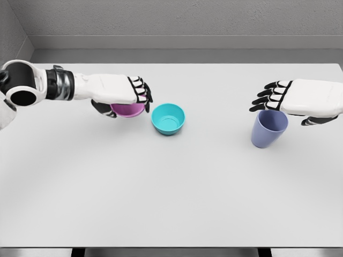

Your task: Stacking bowl and cup with both arms

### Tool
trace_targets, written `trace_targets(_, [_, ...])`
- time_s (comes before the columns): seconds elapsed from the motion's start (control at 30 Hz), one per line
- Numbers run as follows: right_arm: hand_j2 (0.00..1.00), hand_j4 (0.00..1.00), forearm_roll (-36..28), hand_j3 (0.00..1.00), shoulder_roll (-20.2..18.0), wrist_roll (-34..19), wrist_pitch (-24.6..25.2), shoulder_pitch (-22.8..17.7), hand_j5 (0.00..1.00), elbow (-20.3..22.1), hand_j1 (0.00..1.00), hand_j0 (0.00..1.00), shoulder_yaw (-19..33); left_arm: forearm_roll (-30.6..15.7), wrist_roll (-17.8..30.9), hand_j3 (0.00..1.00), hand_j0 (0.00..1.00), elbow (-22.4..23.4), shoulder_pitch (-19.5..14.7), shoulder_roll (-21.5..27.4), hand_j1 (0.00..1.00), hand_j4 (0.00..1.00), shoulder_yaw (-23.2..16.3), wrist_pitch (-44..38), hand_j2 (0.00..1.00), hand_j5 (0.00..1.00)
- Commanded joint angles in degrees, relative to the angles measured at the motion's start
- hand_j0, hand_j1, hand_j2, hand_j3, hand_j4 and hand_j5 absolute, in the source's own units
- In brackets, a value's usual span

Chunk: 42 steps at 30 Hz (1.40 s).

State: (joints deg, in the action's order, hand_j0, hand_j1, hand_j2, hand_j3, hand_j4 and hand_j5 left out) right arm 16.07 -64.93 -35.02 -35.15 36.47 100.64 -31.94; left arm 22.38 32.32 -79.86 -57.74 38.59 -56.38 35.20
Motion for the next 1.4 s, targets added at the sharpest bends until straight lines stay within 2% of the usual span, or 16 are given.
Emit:
trace_targets(0.0, [1.00,1.00,-0.25,1.00,-0.11,0.02,0.15,-0.08,1.00,0.00,1.00,1.00,0.04,-0.41,0.20,0.52,0.52,0.15,-0.26,-2.99,0.52,0.52,-1.18,-0.20,0.52,0.52])
trace_targets(0.2, [1.00,1.00,-0.25,1.00,-0.81,0.02,0.15,-0.17,1.00,0.00,1.00,1.00,0.04,-0.32,0.29,0.52,0.52,1.73,-1.59,-7.12,0.52,0.52,-2.15,-0.20,0.52,0.52])
trace_targets(0.23, [1.00,1.00,-0.16,1.00,-0.90,0.02,0.15,-0.26,1.00,0.00,1.00,1.00,-0.05,-0.32,0.38,0.52,0.52,2.96,-1.94,-8.18,0.52,0.52,-2.24,-0.20,0.52,0.52])
trace_targets(0.3, [1.00,1.00,-0.25,1.00,-0.90,0.02,0.15,-0.35,1.00,0.00,1.00,1.00,-0.05,-0.23,0.38,0.52,0.52,5.16,-3.17,-10.20,0.52,0.52,-4.87,-0.20,0.52,0.52])
trace_targets(0.4, [1.00,1.00,-0.25,1.00,-0.90,0.02,0.15,-0.44,1.00,0.00,1.00,1.00,-0.05,-0.23,0.29,0.52,0.52,8.58,-3.87,-12.40,0.52,0.52,-5.75,-0.20,0.52,0.52])
trace_targets(0.7, [1.00,1.00,-0.16,1.00,-0.37,0.02,0.15,-0.35,1.00,0.00,1.00,1.00,0.21,0.47,0.29,0.54,0.54,8.85,-3.87,-13.63,0.54,0.54,-6.72,-0.20,0.54,0.54])
trace_targets(0.77, [1.00,1.00,-0.16,1.00,-0.28,0.02,0.15,-0.44,1.00,0.00,1.00,1.00,0.21,0.47,0.20,0.58,0.58,9.29,-3.87,-13.63,0.58,0.58,-6.81,-0.20,0.58,0.58])
trace_targets(0.87, [1.00,1.00,-0.25,1.00,-0.19,0.02,0.15,-0.44,1.00,0.00,1.00,1.00,0.21,0.47,0.20,0.69,0.69,9.73,-3.87,-13.63,0.69,0.69,-6.81,-0.20,0.69,0.69])
trace_targets(1.03, [1.00,1.00,-0.16,1.00,-0.11,0.02,0.15,-0.44,1.00,0.00,1.00,1.00,0.21,0.47,0.20,0.75,0.75,9.82,-3.87,-13.54,0.75,0.75,-6.90,-0.20,0.75,0.75])
trace_targets(1.1, [1.00,1.00,-0.16,1.00,-0.11,0.02,0.15,-0.44,1.00,0.00,1.00,1.00,0.12,0.47,0.20,0.81,0.81,9.82,-3.87,-13.54,0.81,0.81,-6.99,-0.20,0.81,0.81])
trace_targets(1.2, [1.00,1.00,-0.16,1.00,-0.11,0.02,0.15,-0.35,1.00,0.00,1.00,1.00,0.21,0.30,0.11,0.97,0.97,9.82,-3.87,-13.54,0.97,0.97,-6.99,-0.20,0.97,0.97])
trace_targets(1.23, [1.00,1.00,-0.16,1.00,-0.02,0.02,0.15,-0.35,1.00,0.00,1.00,1.00,0.21,0.30,0.11,0.99,0.99,9.82,-3.87,-13.63,0.99,0.99,-6.99,-0.20,0.99,0.99])
trace_targets(1.37, [1.00,1.00,0.01,1.00,1.21,0.02,0.15,-0.17,1.00,-0.88,1.00,1.00,0.21,0.12,0.11,1.00,1.00,9.82,-3.87,-13.54,1.00,1.00,-6.90,-0.20,1.00,1.00])
